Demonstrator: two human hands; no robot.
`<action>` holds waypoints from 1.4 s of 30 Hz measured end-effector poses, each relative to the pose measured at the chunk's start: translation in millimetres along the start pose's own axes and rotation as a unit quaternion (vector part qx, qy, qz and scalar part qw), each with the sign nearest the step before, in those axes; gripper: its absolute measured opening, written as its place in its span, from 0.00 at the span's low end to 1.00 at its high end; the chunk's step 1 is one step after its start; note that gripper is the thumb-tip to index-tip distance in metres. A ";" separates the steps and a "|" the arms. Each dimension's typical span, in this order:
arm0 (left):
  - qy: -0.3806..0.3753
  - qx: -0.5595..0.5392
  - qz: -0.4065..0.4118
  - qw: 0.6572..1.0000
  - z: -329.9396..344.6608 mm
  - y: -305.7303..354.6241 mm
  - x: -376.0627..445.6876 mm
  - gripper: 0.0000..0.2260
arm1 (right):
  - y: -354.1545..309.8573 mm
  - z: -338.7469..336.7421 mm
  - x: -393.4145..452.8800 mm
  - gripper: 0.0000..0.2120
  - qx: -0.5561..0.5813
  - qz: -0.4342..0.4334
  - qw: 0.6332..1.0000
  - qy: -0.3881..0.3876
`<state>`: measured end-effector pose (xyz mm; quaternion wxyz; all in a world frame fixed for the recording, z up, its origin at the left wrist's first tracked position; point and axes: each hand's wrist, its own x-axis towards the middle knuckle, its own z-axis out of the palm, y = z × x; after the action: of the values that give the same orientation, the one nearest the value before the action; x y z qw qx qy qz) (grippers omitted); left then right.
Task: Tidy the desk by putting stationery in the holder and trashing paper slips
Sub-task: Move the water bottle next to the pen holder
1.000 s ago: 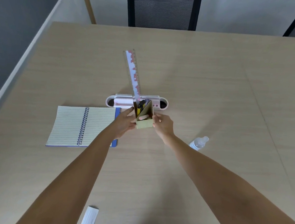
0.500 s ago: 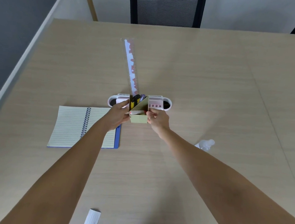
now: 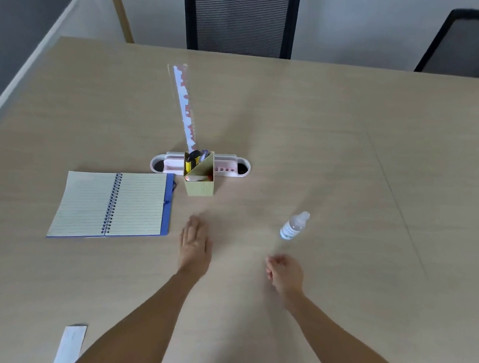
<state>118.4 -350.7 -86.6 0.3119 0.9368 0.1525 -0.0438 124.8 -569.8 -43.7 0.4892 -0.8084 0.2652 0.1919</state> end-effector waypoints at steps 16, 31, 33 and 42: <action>0.053 0.166 0.036 0.984 22.3 -1.1 -11.1 0.24 | -120.2 33.5 85.8 0.24 -0.125 -0.230 0.965 -0.019; 0.057 0.162 0.043 0.984 23.3 -2.6 -10.7 0.25 | -164.5 73.7 109.0 0.25 -0.113 -0.235 0.965 -0.032; 0.026 0.149 0.037 0.988 18.5 0.5 -12.1 0.25 | -154.4 63.7 102.7 0.31 -0.132 -0.214 0.968 -0.016; -0.130 -0.261 -0.075 0.954 -99.8 -33.9 -45.0 0.16 | -56.1 52.9 8.4 0.10 -0.227 -0.189 0.953 -0.070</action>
<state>63.7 -276.9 -18.0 0.5583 0.7948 0.1869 -0.1472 163.3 -503.2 -33.5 0.3370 -0.9183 0.0220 0.2068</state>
